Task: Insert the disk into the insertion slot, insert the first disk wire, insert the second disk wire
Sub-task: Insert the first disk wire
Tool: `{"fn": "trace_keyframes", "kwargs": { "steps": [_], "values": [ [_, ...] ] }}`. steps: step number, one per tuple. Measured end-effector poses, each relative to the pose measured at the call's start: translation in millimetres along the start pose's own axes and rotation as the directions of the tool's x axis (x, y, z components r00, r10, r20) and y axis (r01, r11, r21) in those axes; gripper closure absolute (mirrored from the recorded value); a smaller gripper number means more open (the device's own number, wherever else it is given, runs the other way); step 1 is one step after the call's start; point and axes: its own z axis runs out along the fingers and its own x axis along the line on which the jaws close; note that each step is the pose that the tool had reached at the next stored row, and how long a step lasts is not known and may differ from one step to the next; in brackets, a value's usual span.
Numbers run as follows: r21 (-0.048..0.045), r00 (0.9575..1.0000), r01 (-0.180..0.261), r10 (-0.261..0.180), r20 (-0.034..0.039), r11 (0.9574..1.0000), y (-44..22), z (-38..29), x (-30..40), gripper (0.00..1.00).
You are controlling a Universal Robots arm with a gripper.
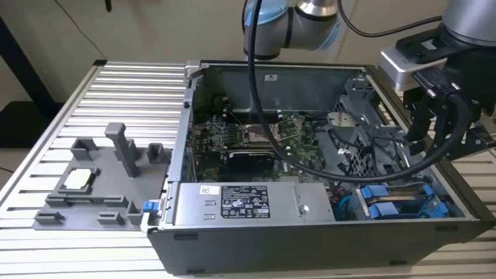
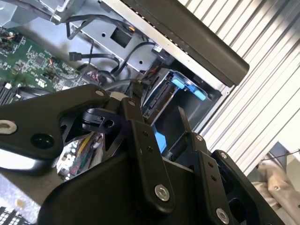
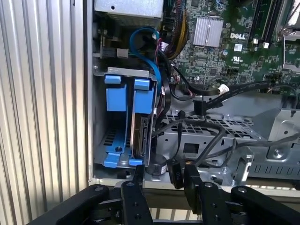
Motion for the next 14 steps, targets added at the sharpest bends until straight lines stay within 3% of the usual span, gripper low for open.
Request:
{"fn": "trace_keyframes", "kwargs": {
  "steps": [14],
  "values": [
    [0.0067, 1.0, -0.001, 0.001, -0.0022, 1.0, 1.4, 4.0, -6.9, 0.53]
  ]
}}
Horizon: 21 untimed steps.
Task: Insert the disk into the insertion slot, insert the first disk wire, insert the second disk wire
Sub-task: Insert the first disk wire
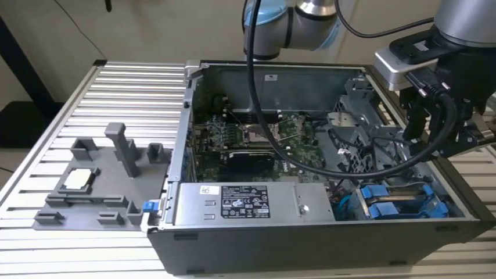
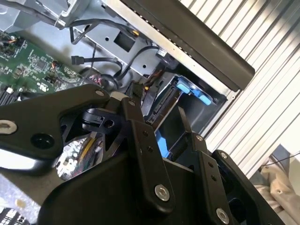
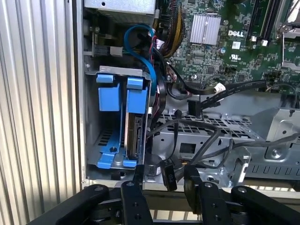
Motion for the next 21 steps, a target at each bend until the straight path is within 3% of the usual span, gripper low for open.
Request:
{"fn": "trace_keyframes", "kwargs": {
  "steps": [6, 8, 12, 21],
  "values": [
    [0.0019, 1.0, -0.001, 0.001, -0.0006, 1.0, 0.0, 0.5, -1.2, 0.53],
    [0.0019, 1.0, -0.002, 0.002, -0.0007, 1.0, 0.0, 0.5, -1.3, 0.68],
    [0.002, 1.0, -0.003, 0.003, -0.0012, 1.0, -0.1, 0.5, -2.0, 0.8],
    [0.0018, 1.0, -0.004, 0.004, -0.0012, 1.0, -0.1, 0.5, -2.0, 0.81]
  ]
}}
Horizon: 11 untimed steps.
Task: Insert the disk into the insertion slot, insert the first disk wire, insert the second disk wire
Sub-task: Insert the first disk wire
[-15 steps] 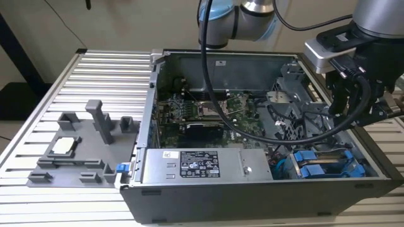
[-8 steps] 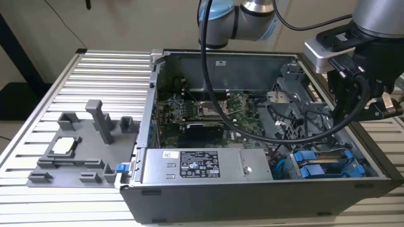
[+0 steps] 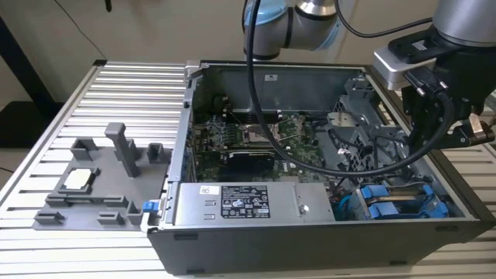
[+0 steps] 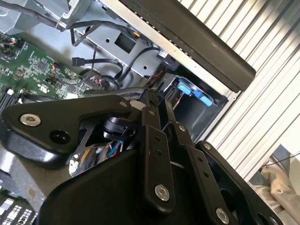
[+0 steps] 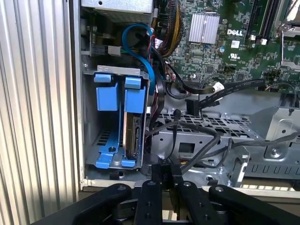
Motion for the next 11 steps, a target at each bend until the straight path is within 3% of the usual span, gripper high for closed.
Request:
{"fn": "trace_keyframes", "kwargs": {
  "steps": [1, 3, 8, 11],
  "values": [
    [-0.0029, 1.0, 0.0, 0.0, 0.0, 1.0, -0.4, 0.1, 0.0, 0.81],
    [-0.0174, 1.0, -0.001, 0.001, 0.0005, 0.9998, -2.1, 0.8, 0.3, 0.81],
    [-0.0749, 1.0, -0.003, 0.003, 0.0048, 0.9972, -9.7, 3.7, 4.5, 0.81],
    [-0.0961, 1.0, -0.004, 0.005, 0.0064, 0.9954, -11.5, 4.8, 10.6, 0.81]
  ]
}}
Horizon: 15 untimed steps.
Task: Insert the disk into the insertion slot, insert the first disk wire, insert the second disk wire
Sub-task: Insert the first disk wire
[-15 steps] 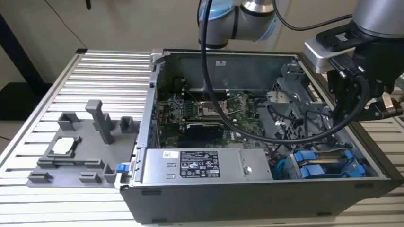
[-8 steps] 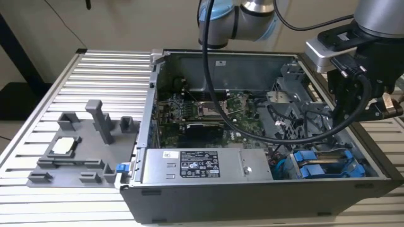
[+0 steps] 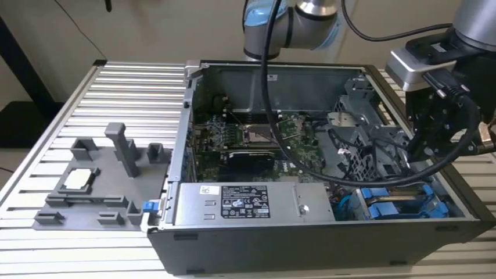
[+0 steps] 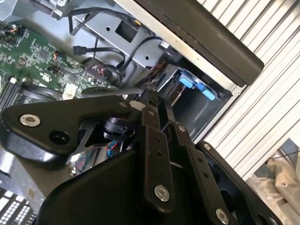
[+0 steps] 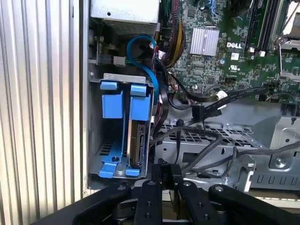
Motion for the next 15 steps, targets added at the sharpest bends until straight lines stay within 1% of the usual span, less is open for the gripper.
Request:
{"fn": "trace_keyframes", "kwargs": {
  "steps": [6, 8, 11, 12, 15],
  "values": [
    [-0.0338, 1.0, -0.002, 0.002, 0.0025, 0.9994, -2.4, 2.1, 12.1, 0.81],
    [-0.048, 1.0, -0.002, 0.002, 0.0036, 0.9988, -4.6, 3.3, 14.4, 0.81],
    [-0.0765, 1.0, -0.004, 0.004, 0.0055, 0.9971, -11.0, 5.2, 15.7, 0.81],
    [-0.0847, 1.0, -0.004, 0.004, 0.0061, 0.9964, -13.4, 6.0, 16.0, 0.81],
    [-0.1019, 1.0, -0.004, 0.005, 0.0074, 0.9948, -19.6, 9.0, 16.8, 0.81]
  ]
}}
